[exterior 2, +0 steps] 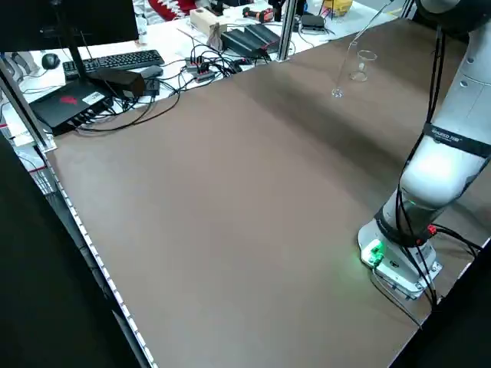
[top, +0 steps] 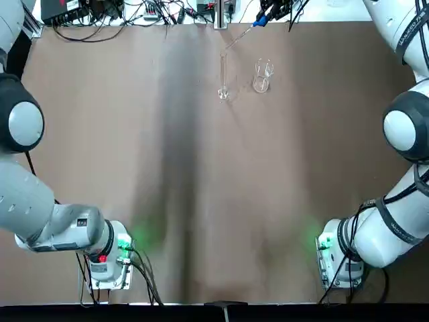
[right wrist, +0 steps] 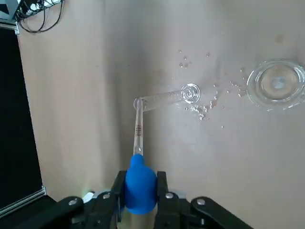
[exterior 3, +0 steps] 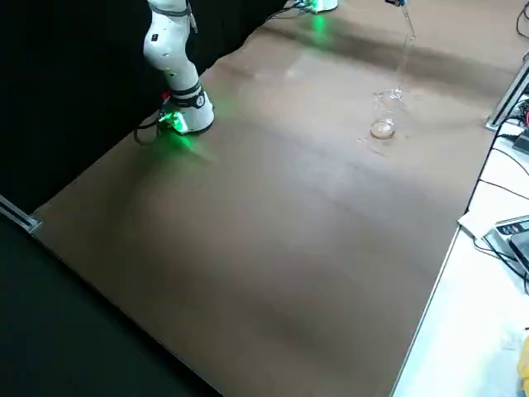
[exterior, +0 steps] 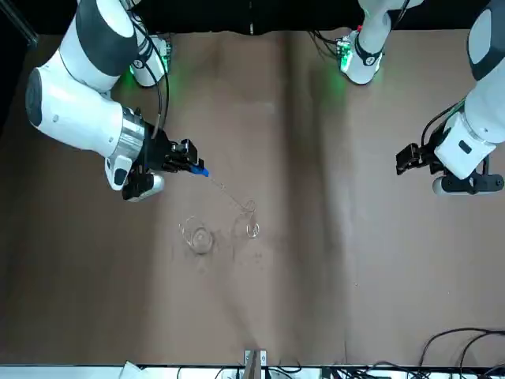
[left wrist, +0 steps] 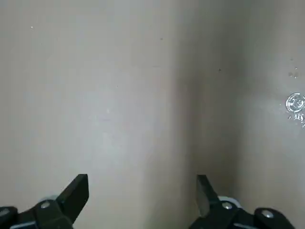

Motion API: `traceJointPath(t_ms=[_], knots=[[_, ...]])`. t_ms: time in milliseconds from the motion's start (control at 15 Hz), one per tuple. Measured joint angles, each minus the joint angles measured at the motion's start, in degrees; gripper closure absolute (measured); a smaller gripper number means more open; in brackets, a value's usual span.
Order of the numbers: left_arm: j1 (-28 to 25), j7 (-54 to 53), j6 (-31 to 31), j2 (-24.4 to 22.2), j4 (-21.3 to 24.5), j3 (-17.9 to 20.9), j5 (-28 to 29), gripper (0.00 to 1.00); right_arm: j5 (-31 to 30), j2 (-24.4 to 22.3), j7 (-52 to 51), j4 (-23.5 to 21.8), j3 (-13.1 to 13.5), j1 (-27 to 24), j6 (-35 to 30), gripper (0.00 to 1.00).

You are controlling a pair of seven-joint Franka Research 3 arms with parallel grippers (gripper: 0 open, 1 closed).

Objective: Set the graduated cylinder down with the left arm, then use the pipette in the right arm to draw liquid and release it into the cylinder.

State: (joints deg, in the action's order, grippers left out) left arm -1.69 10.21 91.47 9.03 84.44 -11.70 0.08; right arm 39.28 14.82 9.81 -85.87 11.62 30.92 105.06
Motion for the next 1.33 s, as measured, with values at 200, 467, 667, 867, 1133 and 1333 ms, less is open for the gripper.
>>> traceJointPath(t_ms=[200, 467, 667, 867, 1133, 1333], knots=[[0.0, 0.0, 0.0, 0.0, 0.0, 0.0, 0.0, 0.0, -0.36, 0.12, -0.01, 0.0, -0.02, 0.0, 0.0, 0.7], [-0.01, 0.0, 0.0, 0.0, 0.0, 0.02, 0.0, 0.0, -0.39, 0.15, -0.01, 0.0, -0.03, 0.03, 0.0, 0.7], [-0.05, -0.01, 0.0, 0.0, 0.0, 0.03, 0.0, 0.0, -0.39, 0.15, -0.01, 0.0, -0.07, 0.38, 0.0, 0.71], [-0.05, -0.04, 0.0, 0.0, 0.0, 0.03, 0.0, 0.0, -0.41, 0.15, -0.01, 0.0, -0.09, 0.75, -0.01, 0.71], [-0.04, -0.06, 0.0, 0.0, 0.0, 0.03, 0.0, 0.0, -2.08, 0.15, -0.01, 0.0, -0.15, 0.99, -0.04, 0.71], [-0.02, -0.06, 0.0, 0.0, 0.0, 0.01, 0.0, 0.0, -2.52, 0.15, -0.01, 0.0, -0.16, 1.07, -0.04, 0.71]])
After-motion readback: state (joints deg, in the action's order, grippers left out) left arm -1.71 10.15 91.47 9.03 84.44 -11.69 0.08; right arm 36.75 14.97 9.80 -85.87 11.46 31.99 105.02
